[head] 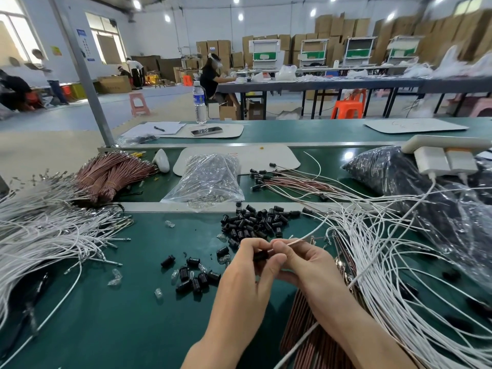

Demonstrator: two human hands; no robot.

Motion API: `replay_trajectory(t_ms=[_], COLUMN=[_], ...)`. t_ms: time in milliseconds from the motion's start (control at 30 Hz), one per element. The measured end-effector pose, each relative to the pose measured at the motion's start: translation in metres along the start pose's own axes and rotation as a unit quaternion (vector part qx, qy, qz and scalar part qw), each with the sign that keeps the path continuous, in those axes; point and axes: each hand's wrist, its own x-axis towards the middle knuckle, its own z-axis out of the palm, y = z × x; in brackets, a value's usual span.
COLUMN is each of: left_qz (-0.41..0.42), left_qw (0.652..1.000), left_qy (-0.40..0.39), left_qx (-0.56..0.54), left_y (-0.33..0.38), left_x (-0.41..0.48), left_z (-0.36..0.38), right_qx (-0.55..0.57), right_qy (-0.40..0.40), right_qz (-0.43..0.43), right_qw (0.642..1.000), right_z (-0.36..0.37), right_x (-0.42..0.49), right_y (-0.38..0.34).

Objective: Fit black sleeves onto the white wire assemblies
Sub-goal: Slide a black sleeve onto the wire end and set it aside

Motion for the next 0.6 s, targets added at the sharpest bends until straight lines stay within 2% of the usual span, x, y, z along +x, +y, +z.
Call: replay_trajectory(t_ms=[233,400,600], left_qz=[-0.043,-0.035,-0.038], left_qw=[0.998,0.998,0.999], left_qy=[-0.015,-0.02,0.019], left_qx=[-0.051,-0.038,0.023], left_y=[-0.003,0.0,-0.004], left_x=[0.002,0.004,0.003], left_z=[0.002,0.001,-0.01], right_qx=[-0.021,-0.033,-0.017], right_qy=[0.004,0.028,-0.012], right_qz=[-0.01,-0.02,-0.017], right_qw=[1.0,0.999,1.0], right_z=[0.005,0.005,0.006], right_x=[-0.002,-0.002,-0.003], right_y=[0.003,0.004,0.005])
